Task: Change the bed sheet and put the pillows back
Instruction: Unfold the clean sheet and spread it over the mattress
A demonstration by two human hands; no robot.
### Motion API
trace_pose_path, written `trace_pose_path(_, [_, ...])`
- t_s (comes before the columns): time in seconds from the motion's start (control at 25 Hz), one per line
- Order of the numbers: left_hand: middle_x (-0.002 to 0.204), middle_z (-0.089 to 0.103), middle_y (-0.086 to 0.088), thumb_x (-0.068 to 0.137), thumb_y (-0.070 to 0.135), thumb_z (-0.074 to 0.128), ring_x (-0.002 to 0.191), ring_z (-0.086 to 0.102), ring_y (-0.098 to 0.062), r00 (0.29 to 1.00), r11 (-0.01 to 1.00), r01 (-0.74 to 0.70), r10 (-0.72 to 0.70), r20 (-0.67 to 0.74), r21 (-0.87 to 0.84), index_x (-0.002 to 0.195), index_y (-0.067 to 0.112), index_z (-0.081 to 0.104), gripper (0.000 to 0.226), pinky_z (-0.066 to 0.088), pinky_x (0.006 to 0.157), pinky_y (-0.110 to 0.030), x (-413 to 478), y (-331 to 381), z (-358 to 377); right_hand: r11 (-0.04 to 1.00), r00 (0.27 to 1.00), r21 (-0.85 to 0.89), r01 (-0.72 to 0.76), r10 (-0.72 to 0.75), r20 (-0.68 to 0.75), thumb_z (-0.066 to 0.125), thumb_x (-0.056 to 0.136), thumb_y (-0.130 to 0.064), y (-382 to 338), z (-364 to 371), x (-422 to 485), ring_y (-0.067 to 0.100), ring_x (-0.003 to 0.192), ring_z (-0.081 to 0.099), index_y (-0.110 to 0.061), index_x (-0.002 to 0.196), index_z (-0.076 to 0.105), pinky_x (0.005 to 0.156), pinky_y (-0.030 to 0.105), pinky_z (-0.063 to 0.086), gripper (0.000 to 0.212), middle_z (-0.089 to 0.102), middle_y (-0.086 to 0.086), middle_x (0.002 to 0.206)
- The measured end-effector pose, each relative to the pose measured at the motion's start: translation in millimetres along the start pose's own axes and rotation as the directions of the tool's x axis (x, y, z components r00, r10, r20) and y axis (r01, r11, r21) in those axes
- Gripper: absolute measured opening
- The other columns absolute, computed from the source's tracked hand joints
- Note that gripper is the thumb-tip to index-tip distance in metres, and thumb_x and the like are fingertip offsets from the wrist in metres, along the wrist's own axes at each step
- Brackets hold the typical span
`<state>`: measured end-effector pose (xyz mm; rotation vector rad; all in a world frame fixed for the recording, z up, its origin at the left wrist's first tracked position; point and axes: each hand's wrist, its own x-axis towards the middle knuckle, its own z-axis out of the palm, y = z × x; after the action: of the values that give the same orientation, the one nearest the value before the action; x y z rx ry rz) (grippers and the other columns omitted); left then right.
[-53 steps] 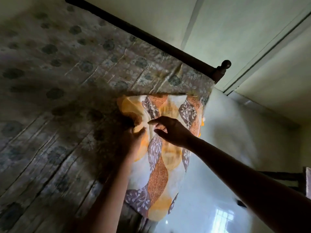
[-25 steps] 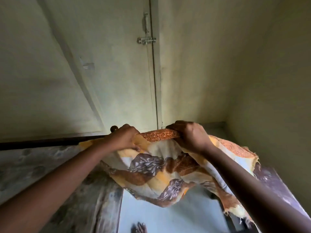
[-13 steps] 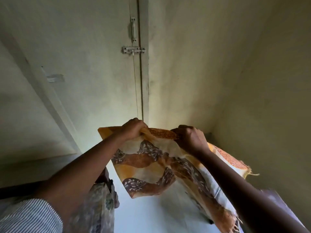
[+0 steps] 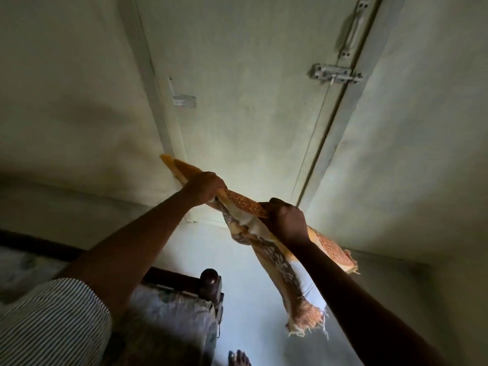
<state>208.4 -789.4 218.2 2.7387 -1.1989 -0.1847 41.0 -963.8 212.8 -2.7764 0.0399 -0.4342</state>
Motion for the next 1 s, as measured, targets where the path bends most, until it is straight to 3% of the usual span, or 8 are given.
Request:
trace_pose_path(0.16, [0.1, 0.07, -0.017, 0.082, 0.008, 0.061, 0.097, 0.064, -0.031, 0.977, 0.982, 0.17, -0.179, -0.12, -0.078, 0.1, 0.004, 0.072, 0.022, 0.043, 0.091, -0.033, -53.8, -78.1, -13.5, 0.976, 0.976, 0.09, 0.198, -0.205, 0.071, 0.058, 0.088, -0.034, -46.1, 56.5, 66.5, 0.028, 0.079, 0.065, -0.029, 0.111, 0.067, 0.06, 0.03, 0.044, 0.025, 0.063, 0.002, 0.088])
trace_pose_path(0.32, [0.079, 0.071, -0.022, 0.07, 0.025, 0.042, 0.076, 0.068, -0.036, 0.943, 0.976, 0.186, -0.211, -0.257, -0.116, 0.081, -0.004, 0.074, 0.044, 0.052, 0.075, -0.042, -129.0, -105.8, -22.0, 0.917, 0.915, 0.143, 0.371, -0.388, 0.111, 0.061, 0.086, -0.035, -111.2, 97.0, 74.8, 0.025, 0.07, 0.064, -0.029, 0.105, 0.07, 0.055, 0.026, 0.036, 0.022, 0.062, 0.001, 0.082])
trace_pose_path(0.48, [0.085, 0.07, -0.022, 0.069, 0.025, 0.034, 0.082, 0.067, -0.037, 0.917, 0.943, 0.311, -0.33, -0.223, -0.119, 0.084, 0.0, 0.074, 0.05, 0.053, 0.078, -0.049, -230.6, -140.4, 15.8, 0.847, 0.843, 0.182, 0.499, -0.523, 0.123, 0.064, 0.073, -0.04, -182.5, 124.4, 30.6, 0.015, 0.045, 0.059, -0.031, 0.079, 0.074, 0.044, 0.014, 0.027, 0.015, 0.057, -0.007, 0.061])
trace_pose_path(0.56, [0.091, 0.071, -0.019, 0.074, 0.021, 0.038, 0.087, 0.067, -0.035, 0.916, 0.928, 0.35, -0.367, -0.161, -0.128, 0.089, 0.003, 0.074, 0.043, 0.054, 0.077, -0.052, -286.4, -144.5, 41.0, 0.826, 0.805, 0.175, 0.535, -0.562, 0.192, 0.064, 0.08, -0.038, -210.5, 142.2, -9.8, 0.016, 0.059, 0.064, -0.03, 0.09, 0.072, 0.047, 0.017, 0.035, 0.015, 0.062, -0.006, 0.074])
trace_pose_path(0.72, [0.097, 0.071, -0.015, 0.077, 0.017, 0.044, 0.087, 0.069, -0.029, 0.909, 0.903, 0.378, -0.404, -0.105, -0.206, 0.106, 0.024, 0.07, 0.039, 0.056, 0.073, -0.038, -369.0, -123.6, 95.2, 0.937, 0.787, 0.133, 0.324, -0.344, 0.511, 0.045, 0.093, -0.039, -237.8, 184.7, -95.7, 0.03, 0.095, 0.062, -0.029, 0.123, 0.055, 0.072, 0.034, 0.048, 0.033, 0.059, 0.005, 0.108])
trace_pose_path(0.76, [0.108, 0.068, -0.016, 0.082, 0.016, 0.045, 0.099, 0.066, -0.031, 0.885, 0.856, 0.435, -0.464, -0.043, -0.281, 0.119, 0.028, 0.062, 0.042, 0.052, 0.083, -0.036, -382.3, -116.2, 105.1, 0.954, 0.762, 0.12, 0.276, -0.293, 0.577, 0.046, 0.092, -0.038, -241.6, 192.3, -116.5, 0.031, 0.1, 0.06, -0.029, 0.127, 0.052, 0.078, 0.038, 0.05, 0.036, 0.058, 0.006, 0.111])
trace_pose_path(0.84, [0.125, 0.058, -0.017, 0.089, 0.018, 0.05, 0.118, 0.054, -0.031, 0.846, 0.801, 0.524, -0.527, 0.072, -0.291, 0.126, 0.013, 0.057, 0.038, 0.039, 0.1, -0.033, -402.5, -106.6, 119.2, 0.979, 0.694, 0.12, 0.168, -0.204, 0.691, 0.051, 0.09, -0.035, -246.7, 202.6, -150.2, 0.028, 0.114, 0.054, -0.027, 0.132, 0.049, 0.092, 0.042, 0.046, 0.042, 0.055, 0.008, 0.122])
trace_pose_path(1.0, [0.127, 0.058, -0.016, 0.082, 0.039, 0.045, 0.119, 0.053, -0.028, 0.864, 0.765, 0.497, -0.482, 0.149, -0.41, 0.125, 0.005, 0.057, 0.056, 0.038, 0.101, -0.033, -402.1, -113.4, 135.2, 0.98, 0.745, 0.197, -0.005, -0.128, 0.655, 0.055, 0.09, -0.025, -243.7, 197.9, -157.7, 0.024, 0.119, 0.05, -0.022, 0.128, 0.055, 0.097, 0.033, 0.042, 0.038, 0.056, 0.006, 0.126])
